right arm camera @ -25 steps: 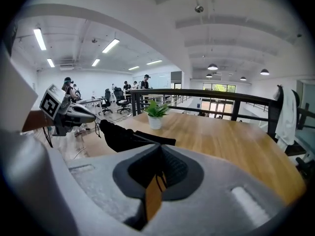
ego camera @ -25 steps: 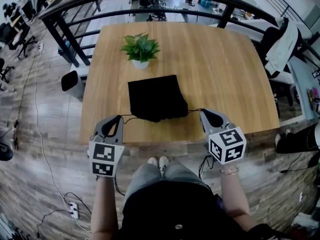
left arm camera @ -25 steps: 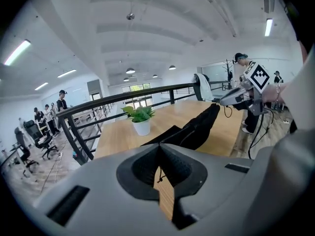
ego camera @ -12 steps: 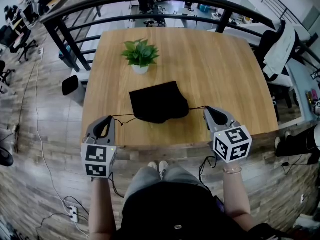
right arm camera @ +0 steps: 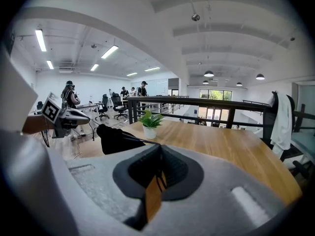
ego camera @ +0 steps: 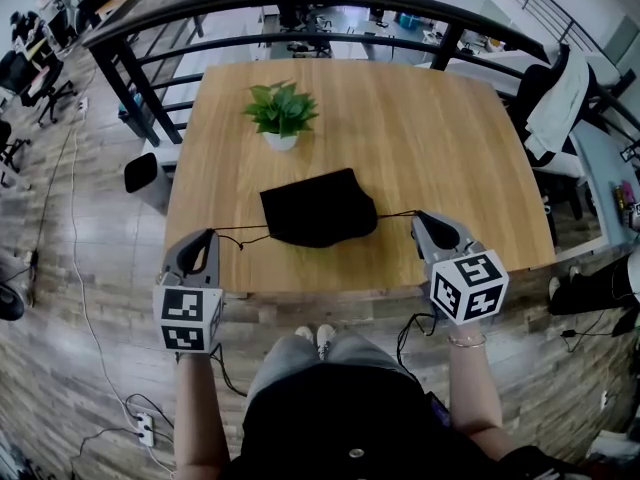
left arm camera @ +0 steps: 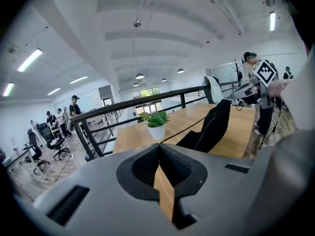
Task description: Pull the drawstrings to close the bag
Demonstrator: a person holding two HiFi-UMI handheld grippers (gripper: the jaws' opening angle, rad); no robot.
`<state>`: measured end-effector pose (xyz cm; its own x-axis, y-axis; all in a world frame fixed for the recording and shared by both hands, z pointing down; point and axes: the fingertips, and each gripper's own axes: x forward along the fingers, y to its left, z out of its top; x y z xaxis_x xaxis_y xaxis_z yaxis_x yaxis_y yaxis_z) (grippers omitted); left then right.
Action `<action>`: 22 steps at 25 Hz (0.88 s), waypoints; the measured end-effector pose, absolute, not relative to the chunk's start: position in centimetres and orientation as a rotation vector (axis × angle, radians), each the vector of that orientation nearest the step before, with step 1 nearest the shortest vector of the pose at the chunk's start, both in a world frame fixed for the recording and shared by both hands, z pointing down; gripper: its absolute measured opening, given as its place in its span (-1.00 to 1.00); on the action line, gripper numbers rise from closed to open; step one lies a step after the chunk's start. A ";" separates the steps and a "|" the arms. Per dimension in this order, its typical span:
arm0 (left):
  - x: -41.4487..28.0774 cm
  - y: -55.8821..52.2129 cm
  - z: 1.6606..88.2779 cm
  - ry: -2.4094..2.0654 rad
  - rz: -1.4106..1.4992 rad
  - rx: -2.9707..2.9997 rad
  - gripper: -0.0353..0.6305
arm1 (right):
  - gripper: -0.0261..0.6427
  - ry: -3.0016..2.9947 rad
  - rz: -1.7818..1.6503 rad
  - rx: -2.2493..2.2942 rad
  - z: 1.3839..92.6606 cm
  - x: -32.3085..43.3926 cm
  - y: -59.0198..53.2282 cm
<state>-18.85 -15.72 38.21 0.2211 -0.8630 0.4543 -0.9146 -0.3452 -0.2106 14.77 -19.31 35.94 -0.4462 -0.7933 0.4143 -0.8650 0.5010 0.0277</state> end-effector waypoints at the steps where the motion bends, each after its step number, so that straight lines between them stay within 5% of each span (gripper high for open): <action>1: -19.0 -15.7 38.2 -1.740 0.773 2.369 -0.84 | -0.92 -2.375 0.263 1.381 35.8 14.8 -19.3; 22: -21.5 -17.3 36.5 -1.860 0.645 2.321 -0.84 | -0.92 -2.385 0.232 1.476 33.8 15.9 -20.8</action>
